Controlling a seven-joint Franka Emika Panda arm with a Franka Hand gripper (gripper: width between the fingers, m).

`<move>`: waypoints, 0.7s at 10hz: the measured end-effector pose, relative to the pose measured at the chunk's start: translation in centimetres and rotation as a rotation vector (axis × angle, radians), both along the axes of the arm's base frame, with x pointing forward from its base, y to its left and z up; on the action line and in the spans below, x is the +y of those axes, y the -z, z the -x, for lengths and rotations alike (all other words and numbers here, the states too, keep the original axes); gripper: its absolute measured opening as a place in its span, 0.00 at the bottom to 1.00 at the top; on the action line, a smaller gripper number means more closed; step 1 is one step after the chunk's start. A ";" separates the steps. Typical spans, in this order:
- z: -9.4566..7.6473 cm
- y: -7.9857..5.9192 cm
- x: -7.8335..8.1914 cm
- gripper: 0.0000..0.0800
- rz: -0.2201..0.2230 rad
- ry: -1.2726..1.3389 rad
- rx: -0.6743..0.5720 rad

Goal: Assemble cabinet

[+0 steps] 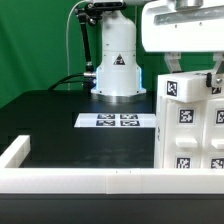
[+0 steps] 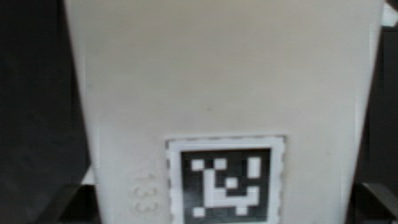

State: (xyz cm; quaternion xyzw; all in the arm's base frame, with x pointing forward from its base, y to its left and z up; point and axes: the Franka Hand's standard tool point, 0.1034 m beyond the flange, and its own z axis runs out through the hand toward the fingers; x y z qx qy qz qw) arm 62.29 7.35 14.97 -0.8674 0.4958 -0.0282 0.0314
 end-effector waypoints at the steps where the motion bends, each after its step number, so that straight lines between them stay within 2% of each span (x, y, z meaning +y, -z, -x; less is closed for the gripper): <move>1: 0.0 0.0 -0.1 0.70 -0.012 0.110 0.003; 4: 0.5 0.0 -0.2 0.70 -0.068 0.538 0.020; 7: 0.7 -0.2 0.0 0.70 -0.088 0.831 0.036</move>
Offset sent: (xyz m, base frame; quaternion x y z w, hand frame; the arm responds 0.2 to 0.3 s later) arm -0.0102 -0.0036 -0.0077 0.0052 0.0185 0.3790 0.9252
